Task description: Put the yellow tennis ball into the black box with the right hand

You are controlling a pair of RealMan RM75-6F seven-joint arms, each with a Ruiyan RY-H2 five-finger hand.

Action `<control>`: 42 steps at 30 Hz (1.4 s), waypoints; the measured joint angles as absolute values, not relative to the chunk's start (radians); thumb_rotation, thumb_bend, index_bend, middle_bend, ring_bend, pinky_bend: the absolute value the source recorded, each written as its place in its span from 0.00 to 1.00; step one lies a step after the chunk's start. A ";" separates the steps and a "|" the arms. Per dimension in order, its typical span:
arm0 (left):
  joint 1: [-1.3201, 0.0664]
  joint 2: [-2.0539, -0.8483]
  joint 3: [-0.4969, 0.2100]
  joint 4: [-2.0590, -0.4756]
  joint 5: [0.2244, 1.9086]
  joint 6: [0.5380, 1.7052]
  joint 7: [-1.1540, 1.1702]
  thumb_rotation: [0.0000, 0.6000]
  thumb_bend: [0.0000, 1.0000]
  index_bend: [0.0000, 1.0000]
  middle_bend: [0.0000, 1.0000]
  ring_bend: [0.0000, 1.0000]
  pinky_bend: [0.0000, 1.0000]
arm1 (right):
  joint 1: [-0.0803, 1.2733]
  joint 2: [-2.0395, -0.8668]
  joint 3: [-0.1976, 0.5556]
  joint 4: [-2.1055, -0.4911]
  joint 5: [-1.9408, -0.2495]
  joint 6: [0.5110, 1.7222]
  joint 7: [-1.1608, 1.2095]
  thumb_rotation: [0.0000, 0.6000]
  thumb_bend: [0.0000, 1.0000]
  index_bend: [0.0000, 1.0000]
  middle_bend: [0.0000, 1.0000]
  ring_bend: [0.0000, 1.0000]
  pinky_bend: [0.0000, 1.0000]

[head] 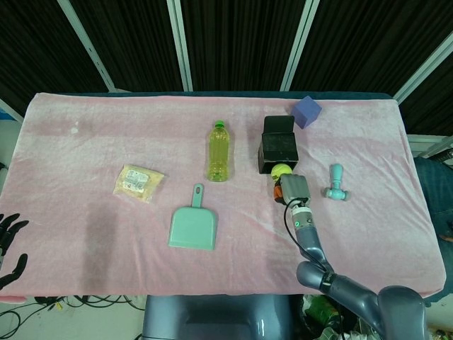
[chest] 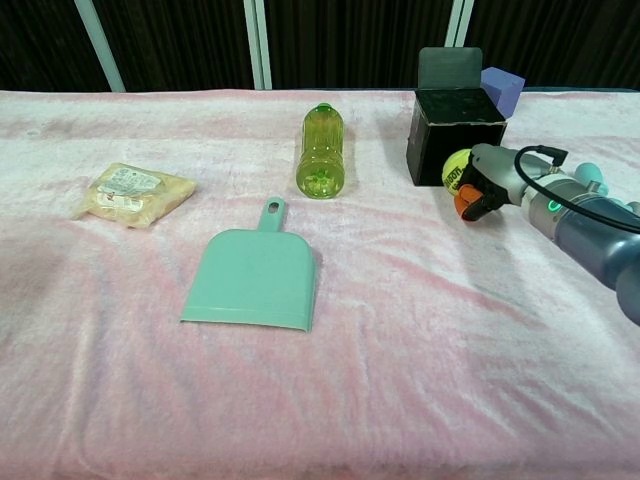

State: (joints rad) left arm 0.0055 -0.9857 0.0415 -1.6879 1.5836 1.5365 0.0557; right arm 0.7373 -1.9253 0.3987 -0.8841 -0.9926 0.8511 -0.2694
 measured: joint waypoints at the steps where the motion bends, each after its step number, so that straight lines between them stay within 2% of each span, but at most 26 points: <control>1: 0.005 -0.986 0.041 -1.688 1.583 1.536 0.056 1.00 0.44 0.16 0.10 0.03 0.02 | 0.743 -1.929 0.400 -0.874 -0.990 0.847 -0.269 1.00 0.78 1.00 1.00 1.00 1.00; 19: 0.005 -0.986 0.034 -1.690 1.569 1.534 0.054 1.00 0.44 0.16 0.10 0.03 0.02 | 0.843 -2.013 0.428 -0.675 -1.003 0.814 -0.162 1.00 0.79 1.00 1.00 1.00 1.00; 29: 0.006 -0.985 0.033 -1.691 1.566 1.532 0.053 1.00 0.44 0.16 0.10 0.03 0.02 | 0.895 -2.062 0.441 -0.543 -0.988 0.755 -0.137 1.00 0.78 1.00 1.00 1.00 1.00; 42: 0.004 -0.984 0.033 -1.691 1.563 1.526 0.052 1.00 0.44 0.16 0.10 0.03 0.02 | 0.926 -2.101 0.444 -0.465 -0.998 0.737 -0.104 1.00 0.78 1.00 1.00 1.00 1.00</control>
